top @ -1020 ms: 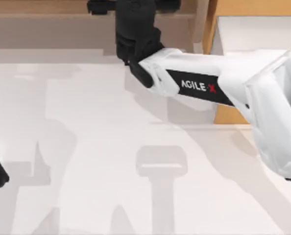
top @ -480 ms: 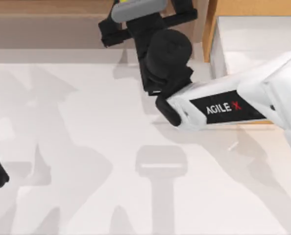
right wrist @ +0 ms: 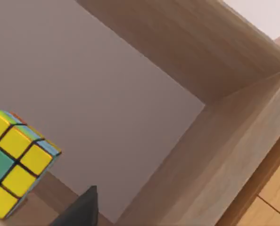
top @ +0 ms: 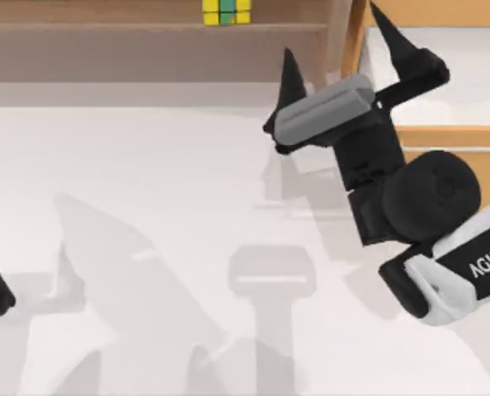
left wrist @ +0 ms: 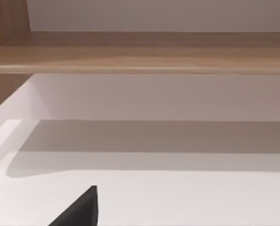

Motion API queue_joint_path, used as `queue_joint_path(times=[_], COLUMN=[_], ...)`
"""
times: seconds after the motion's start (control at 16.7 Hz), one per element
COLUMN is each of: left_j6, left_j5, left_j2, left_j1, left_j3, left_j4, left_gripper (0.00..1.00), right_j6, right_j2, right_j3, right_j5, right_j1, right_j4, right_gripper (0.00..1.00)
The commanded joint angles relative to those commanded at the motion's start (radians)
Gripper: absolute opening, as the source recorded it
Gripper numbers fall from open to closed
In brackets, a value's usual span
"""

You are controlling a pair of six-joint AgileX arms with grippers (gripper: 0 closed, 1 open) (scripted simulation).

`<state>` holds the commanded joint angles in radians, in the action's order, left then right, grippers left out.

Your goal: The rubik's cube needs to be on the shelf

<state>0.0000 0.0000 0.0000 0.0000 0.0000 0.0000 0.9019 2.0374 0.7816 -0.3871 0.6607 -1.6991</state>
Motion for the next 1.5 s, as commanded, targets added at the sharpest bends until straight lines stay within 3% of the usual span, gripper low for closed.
queue_joint_path(times=[0.36, 0.72, 1.5], left_j6=[0.000, 0.000, 0.000], left_j5=[0.000, 0.000, 0.000], left_j2=[0.000, 0.000, 0.000], left_j1=[0.000, 0.000, 0.000], left_j3=[0.000, 0.000, 0.000], left_j4=[0.000, 0.000, 0.000], left_gripper=[1.00, 1.00, 1.00], right_j6=[0.371, 0.626, 0.654], right_j2=[-0.117, -0.071, -0.045], right_j3=[-0.406, -0.560, -0.512], right_j5=[0.039, 0.016, 0.027], right_j1=[-0.113, -0.285, -0.333], right_j4=[-0.133, -0.074, -0.019], right_gripper=[1.00, 1.00, 1.00])
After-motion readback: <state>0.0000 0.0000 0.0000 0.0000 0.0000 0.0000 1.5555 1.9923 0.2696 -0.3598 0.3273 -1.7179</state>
